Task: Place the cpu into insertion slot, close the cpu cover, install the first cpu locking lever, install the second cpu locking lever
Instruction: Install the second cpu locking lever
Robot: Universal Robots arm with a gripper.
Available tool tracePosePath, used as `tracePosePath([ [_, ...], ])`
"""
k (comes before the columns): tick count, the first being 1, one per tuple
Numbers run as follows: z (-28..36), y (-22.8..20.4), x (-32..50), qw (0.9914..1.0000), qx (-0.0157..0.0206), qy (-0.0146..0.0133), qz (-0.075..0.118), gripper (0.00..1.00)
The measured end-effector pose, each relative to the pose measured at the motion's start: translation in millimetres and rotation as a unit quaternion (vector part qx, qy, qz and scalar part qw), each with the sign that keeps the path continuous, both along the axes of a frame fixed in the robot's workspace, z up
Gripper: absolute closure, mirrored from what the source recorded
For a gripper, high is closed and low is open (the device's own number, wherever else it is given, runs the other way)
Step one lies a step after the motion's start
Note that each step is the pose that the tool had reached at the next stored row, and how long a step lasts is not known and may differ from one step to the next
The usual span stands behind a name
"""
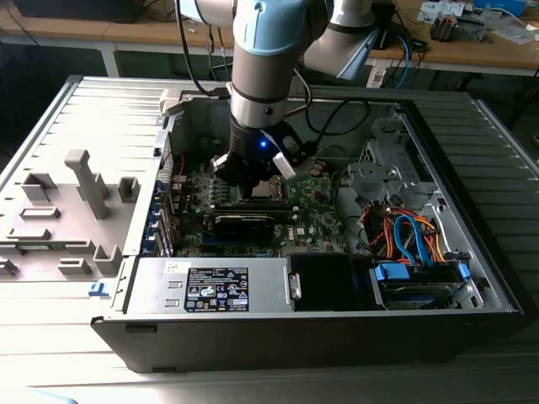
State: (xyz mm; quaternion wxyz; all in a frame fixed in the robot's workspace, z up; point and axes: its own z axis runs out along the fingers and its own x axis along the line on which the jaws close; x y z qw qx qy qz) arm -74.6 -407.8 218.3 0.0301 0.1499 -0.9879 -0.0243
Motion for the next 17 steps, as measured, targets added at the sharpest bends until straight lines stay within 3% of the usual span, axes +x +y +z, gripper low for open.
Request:
tracePosePath([
  [3,0.0,9.2,3.4,0.99995,-0.0097,0.0020,0.000,0.89],
  [5,0.0,16.7,10.5,0.99988,-0.0142,0.0058,0.000,0.89],
  [9,2.2,18.0,16.2,0.99984,-0.0159,0.0085,0.000,0.89],
  [17,4.8,18.0,16.5,0.99983,-0.0162,0.0089,0.000,0.89],
])
